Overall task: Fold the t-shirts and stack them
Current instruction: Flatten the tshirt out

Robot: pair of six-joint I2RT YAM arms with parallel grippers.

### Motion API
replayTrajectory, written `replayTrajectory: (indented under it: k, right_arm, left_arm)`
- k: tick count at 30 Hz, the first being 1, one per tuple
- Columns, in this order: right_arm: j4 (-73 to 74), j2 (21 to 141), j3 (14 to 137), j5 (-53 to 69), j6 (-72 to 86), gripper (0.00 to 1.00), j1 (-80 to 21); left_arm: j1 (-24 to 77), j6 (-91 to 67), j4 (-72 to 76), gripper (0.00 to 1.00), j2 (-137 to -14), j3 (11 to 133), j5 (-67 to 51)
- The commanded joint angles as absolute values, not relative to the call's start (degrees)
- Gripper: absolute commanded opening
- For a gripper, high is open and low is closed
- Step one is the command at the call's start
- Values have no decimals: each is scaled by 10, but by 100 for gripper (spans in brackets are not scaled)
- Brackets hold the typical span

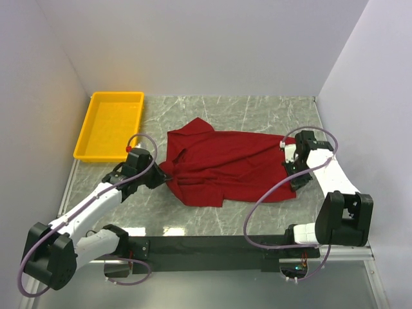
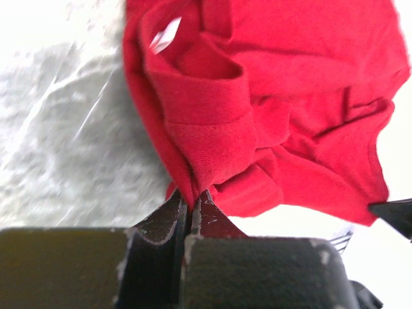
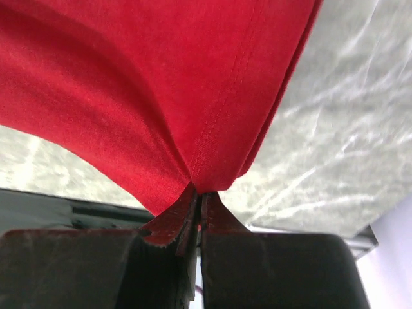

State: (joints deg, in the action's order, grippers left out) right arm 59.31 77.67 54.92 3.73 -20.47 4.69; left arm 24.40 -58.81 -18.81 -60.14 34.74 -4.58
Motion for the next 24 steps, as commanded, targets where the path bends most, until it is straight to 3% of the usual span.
replayTrajectory:
  k: [1,11,24]
  right_arm:
    - [621,739,539,-14,-235,0,53]
    - [592,725,505,-50,-272,0,97]
    - [539,738,454,-63,-293,0,120]
  left_arm:
    - [243,-560,-244,1,-577,383,-68]
    - [242,-561,-351,1,-566,381,-98]
    - [243,-563,-374,1,-606,355,-139]
